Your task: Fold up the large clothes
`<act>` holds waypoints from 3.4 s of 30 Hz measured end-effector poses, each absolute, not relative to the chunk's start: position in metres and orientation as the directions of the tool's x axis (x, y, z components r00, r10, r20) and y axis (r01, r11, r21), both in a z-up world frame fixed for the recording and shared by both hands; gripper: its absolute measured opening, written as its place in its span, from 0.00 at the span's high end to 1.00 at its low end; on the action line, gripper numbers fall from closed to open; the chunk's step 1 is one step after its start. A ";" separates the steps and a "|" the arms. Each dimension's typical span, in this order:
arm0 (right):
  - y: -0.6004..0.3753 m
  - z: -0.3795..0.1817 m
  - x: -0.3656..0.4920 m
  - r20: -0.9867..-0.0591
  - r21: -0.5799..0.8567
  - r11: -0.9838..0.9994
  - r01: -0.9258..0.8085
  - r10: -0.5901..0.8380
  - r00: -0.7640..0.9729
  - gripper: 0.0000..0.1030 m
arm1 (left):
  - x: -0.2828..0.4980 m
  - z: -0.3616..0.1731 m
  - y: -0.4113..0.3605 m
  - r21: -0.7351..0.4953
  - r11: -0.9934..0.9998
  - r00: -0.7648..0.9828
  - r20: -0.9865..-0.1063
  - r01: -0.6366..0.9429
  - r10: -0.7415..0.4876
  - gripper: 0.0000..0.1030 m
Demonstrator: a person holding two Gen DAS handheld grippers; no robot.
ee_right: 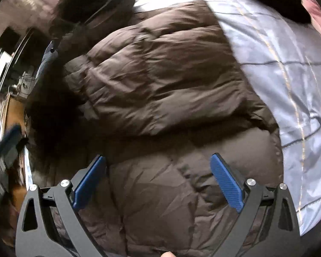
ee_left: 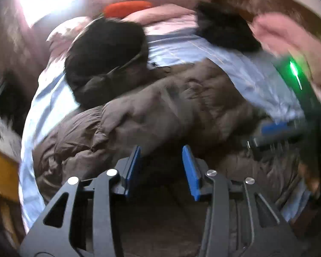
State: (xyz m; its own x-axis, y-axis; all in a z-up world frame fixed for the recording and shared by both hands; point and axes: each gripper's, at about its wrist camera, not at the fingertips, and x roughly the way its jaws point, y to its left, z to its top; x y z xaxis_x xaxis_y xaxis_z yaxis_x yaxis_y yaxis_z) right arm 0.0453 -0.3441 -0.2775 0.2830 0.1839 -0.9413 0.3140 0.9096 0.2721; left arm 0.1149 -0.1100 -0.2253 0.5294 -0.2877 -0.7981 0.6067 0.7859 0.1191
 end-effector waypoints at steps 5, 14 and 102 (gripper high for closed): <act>-0.366 -0.274 0.045 -0.899 0.386 0.847 0.365 0.257 0.355 0.04 | 0.154 -0.220 -0.067 0.145 0.884 0.596 -0.785 0.443 -0.170 0.26; -0.334 -0.287 0.076 -0.779 0.578 0.781 0.238 0.441 0.445 0.07 | 0.235 -0.307 0.100 0.011 0.995 0.311 -0.950 -0.099 0.041 0.35; -0.419 -0.348 -0.038 -0.923 0.381 0.828 0.411 0.367 0.115 0.58 | 0.171 -0.359 0.178 -0.037 0.999 -0.011 -0.999 0.010 -0.037 0.76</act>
State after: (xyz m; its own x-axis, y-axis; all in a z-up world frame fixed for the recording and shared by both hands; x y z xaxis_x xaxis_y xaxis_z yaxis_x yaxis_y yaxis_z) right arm -0.0377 -0.4187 -0.3477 0.1155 0.3672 -0.9229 0.4105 0.8285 0.3810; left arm 0.1705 0.1776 -0.3594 -0.0110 -0.0367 -0.9993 0.0099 0.9993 -0.0368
